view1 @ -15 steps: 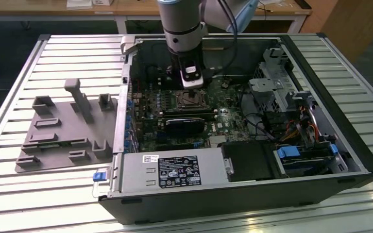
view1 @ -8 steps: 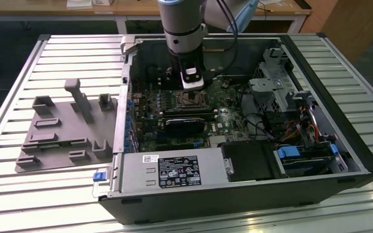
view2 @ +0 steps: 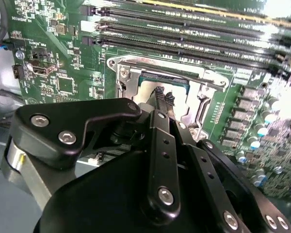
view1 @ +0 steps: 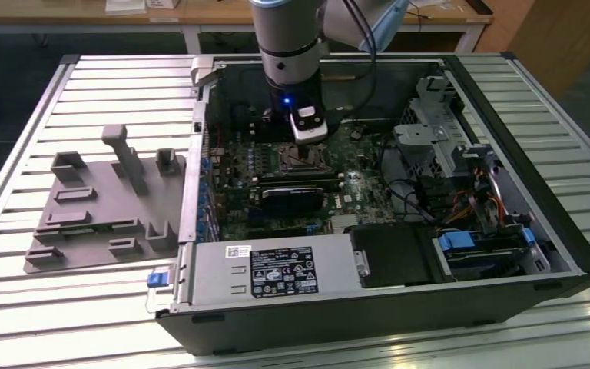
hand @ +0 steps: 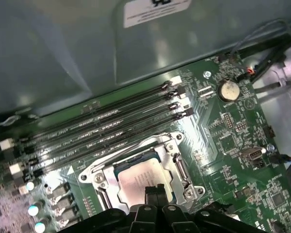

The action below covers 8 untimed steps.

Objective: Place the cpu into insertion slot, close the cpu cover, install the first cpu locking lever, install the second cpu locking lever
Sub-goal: 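Install the first cpu locking lever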

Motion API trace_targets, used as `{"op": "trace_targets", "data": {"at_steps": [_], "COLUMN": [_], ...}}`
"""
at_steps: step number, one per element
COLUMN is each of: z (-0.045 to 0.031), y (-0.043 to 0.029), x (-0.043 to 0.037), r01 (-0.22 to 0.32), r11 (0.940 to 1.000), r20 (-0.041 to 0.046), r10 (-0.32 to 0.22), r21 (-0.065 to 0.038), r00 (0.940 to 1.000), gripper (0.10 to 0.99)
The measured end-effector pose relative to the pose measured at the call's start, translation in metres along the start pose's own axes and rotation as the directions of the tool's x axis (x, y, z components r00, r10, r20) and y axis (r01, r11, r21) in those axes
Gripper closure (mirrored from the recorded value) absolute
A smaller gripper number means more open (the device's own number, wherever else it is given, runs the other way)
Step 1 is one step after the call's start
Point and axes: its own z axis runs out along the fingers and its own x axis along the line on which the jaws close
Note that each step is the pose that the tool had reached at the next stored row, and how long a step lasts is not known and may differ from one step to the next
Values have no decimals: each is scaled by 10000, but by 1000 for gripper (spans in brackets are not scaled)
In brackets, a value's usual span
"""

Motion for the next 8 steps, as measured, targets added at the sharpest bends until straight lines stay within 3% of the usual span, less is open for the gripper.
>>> {"op": "trace_targets", "data": {"at_steps": [4, 8], "z": [6, 10], "y": [0, 0], "x": [1, 2], "r01": [606, 1256], "r11": [9982, 9921], "r20": [-15, -48], "r10": [-606, -1256], "r21": [1, -49], "r00": [9982, 9921], "gripper": [984, 984]}}
